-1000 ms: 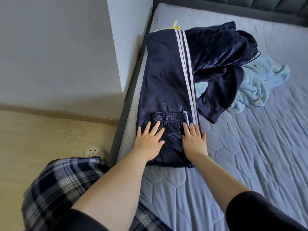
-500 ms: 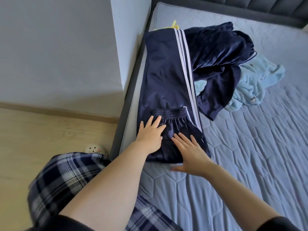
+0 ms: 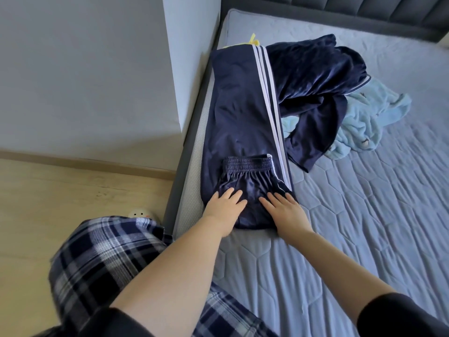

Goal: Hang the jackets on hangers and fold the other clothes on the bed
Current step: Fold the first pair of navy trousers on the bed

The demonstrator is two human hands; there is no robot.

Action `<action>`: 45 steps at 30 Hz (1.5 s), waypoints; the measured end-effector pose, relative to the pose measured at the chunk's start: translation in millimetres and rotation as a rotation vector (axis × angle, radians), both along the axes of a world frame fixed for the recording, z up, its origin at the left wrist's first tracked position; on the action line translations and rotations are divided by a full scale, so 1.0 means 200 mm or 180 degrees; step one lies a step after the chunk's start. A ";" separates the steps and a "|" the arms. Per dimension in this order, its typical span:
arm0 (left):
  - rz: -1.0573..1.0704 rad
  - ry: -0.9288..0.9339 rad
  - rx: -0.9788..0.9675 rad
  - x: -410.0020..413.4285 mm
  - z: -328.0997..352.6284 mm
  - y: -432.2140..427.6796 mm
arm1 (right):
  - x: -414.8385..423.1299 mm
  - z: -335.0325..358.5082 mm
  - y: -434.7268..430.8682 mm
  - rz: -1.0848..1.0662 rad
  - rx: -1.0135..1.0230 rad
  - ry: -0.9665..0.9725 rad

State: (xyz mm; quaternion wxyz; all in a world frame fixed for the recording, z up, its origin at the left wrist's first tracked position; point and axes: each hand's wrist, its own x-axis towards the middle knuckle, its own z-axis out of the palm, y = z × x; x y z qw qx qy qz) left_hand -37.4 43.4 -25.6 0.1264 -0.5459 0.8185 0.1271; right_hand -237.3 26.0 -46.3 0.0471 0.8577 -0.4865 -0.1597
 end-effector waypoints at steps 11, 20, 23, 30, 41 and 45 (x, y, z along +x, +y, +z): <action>0.1583 0.1977 0.3167 0.16 0.16 -0.03 | 0.06 0.43 -0.16 -0.0618 0.2733 0.0303; 0.3356 0.4251 0.1657 0.26 0.17 -0.13 | 0.02 0.48 -0.36 -0.0715 0.1438 -0.1387; 0.3919 0.4525 0.1250 0.30 0.11 -0.18 | 0.04 0.44 -0.41 -0.1233 0.0383 -0.2909; 0.3685 0.3818 0.1382 0.29 0.05 -0.17 | 0.05 0.21 -0.43 -0.2102 0.0346 -0.2575; 0.2976 0.2207 -0.0470 0.24 -0.07 -0.20 | 0.05 0.08 -0.41 -0.2871 0.1159 -0.3021; 0.2955 0.1826 -0.0620 0.23 -0.07 -0.21 | 0.04 0.08 -0.42 -0.2936 0.1356 -0.3123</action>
